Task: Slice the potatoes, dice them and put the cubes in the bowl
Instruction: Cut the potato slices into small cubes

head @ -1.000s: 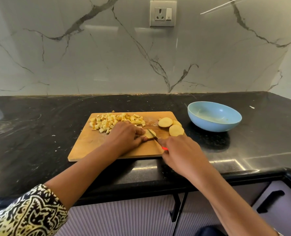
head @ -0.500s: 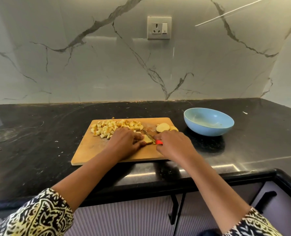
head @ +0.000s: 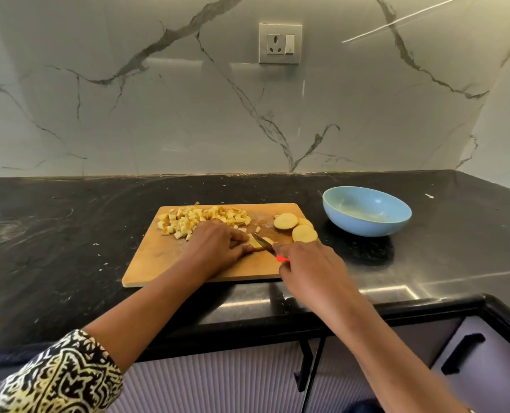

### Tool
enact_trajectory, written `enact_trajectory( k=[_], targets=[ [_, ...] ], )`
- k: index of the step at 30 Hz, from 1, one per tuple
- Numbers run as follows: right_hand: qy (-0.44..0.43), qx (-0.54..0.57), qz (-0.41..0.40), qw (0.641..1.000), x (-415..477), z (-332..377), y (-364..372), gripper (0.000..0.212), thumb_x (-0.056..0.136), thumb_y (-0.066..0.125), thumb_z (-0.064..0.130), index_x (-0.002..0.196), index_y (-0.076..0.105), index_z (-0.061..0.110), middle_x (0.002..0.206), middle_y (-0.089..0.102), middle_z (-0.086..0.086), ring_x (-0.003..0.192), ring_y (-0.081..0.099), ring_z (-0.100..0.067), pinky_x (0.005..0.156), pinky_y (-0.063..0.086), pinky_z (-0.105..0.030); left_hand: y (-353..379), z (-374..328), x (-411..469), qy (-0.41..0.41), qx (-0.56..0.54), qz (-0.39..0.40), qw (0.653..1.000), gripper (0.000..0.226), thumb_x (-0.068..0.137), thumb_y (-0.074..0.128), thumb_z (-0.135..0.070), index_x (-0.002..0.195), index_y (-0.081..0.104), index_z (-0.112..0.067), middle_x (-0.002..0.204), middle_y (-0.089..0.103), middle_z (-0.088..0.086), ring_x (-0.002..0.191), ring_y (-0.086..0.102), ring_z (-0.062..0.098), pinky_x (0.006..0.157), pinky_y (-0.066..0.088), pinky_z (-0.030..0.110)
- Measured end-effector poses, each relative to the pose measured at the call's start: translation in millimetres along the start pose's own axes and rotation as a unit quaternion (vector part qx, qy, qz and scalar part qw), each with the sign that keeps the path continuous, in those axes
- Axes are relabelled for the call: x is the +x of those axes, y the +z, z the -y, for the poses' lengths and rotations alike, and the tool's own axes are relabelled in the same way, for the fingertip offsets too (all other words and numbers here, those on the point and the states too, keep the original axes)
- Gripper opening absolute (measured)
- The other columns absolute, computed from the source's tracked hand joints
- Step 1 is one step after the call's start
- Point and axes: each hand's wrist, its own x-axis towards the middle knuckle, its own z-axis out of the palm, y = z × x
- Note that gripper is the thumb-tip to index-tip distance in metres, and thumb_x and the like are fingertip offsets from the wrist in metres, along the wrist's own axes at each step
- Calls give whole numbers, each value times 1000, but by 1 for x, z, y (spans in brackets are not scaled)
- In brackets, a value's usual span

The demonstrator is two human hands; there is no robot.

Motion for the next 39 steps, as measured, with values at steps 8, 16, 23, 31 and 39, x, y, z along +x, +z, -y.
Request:
enact_trajectory(
  k=[8,16,23,31,39],
  targets=[
    [-9,-61,-2,998,16,14,18,31,99,42,19,128,54,19,83,47,1,69,41,-14,49,26,-24,-2,-4,2,-1,29,0,1000,42,87,56,-54,118,65,-27,110,70,-5,99,58,11,95,44,32],
    [-4,-21,-3,1000,-19,1,7,40,98,41,22,137,47,29,95,63,2,83,58,-17,62,46,-28,-5,-5,-2,-5,0,12,1000,42,87,59,-49,121,63,-25,113,68,-3,101,57,11,95,43,29],
    [1,16,-6,1000,-6,7,-4,40,98,44,26,138,48,32,104,65,3,84,58,-13,68,50,-29,-5,-1,-5,-46,38,2,998,48,84,53,-61,121,63,-32,127,59,-12,116,45,12,97,31,35],
    [-20,1,4,1000,14,12,15,41,98,46,22,138,49,27,95,59,2,82,53,-14,58,38,-22,-6,-1,-1,-55,11,-5,998,39,83,58,-58,109,70,-31,116,58,-13,109,43,10,88,29,34],
    [-25,14,11,1000,-22,3,12,41,99,43,27,140,45,31,101,64,3,86,59,-13,68,48,-27,-6,-3,-5,-64,9,-17,998,39,83,59,-59,110,69,-33,115,58,-13,108,44,8,89,28,34]
  ],
)
